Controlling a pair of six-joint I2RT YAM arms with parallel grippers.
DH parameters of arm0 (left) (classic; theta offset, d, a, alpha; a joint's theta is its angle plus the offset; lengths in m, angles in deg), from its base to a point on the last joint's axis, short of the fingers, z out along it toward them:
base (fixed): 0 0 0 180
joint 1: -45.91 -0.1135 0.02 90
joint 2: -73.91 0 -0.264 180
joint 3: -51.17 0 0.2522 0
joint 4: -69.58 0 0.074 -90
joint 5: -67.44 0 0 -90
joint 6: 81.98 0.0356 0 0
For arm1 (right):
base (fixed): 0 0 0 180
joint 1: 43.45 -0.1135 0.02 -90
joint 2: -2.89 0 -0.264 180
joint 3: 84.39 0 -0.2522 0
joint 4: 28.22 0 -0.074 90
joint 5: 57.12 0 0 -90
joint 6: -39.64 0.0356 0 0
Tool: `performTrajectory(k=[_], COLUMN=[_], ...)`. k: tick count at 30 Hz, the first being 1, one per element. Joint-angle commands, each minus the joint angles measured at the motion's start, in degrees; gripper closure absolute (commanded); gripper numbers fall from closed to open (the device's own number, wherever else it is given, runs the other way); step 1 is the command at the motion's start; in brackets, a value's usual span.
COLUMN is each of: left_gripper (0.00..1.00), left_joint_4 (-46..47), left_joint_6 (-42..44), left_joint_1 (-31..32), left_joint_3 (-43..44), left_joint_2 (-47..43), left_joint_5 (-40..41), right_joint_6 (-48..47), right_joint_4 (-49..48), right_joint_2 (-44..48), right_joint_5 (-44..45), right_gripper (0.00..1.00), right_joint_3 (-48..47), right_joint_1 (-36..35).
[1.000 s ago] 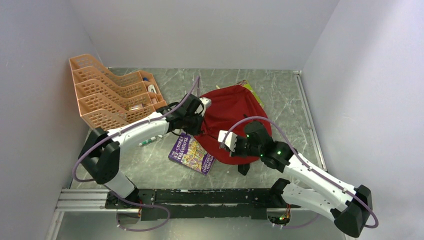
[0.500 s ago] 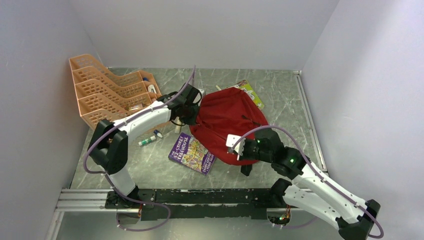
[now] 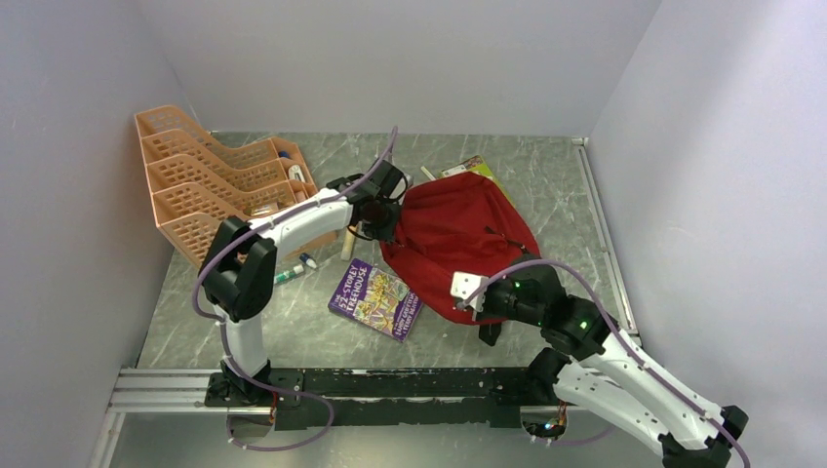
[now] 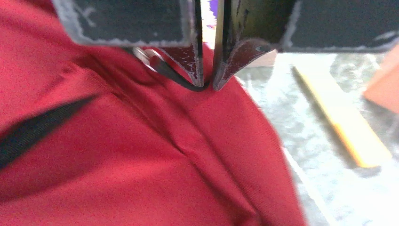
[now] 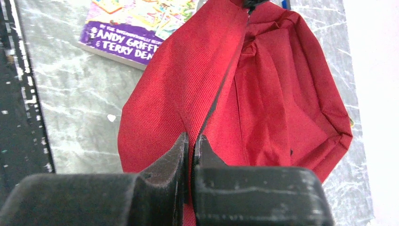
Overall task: Pack the student bag
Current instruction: Unzip the student bag at the center of the board.
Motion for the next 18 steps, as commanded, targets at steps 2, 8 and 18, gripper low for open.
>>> performTrajectory(k=[2, 8, 18], left_gripper=[0.66, 0.47, 0.21], left_joint_4=[3.26, 10.18, 13.47], left_joint_6=[4.18, -0.85, -11.45], left_joint_1=[-4.57, -4.57, -5.48], left_joint_3=[-1.9, -9.71, -11.36], left_joint_2=[-3.61, -17.76, -25.53], left_joint_5=[4.46, -1.44, 1.82], right_joint_6=[3.13, 13.81, 30.53], right_joint_4=[0.56, -12.54, -22.26], right_joint_2=[2.82, -1.38, -13.32], right_joint_5=[-3.56, -4.32, -2.09], right_gripper=[1.0, 1.0, 0.92], right_joint_3=[0.36, 1.87, -2.24], right_joint_1=[-0.23, -0.25, -0.31])
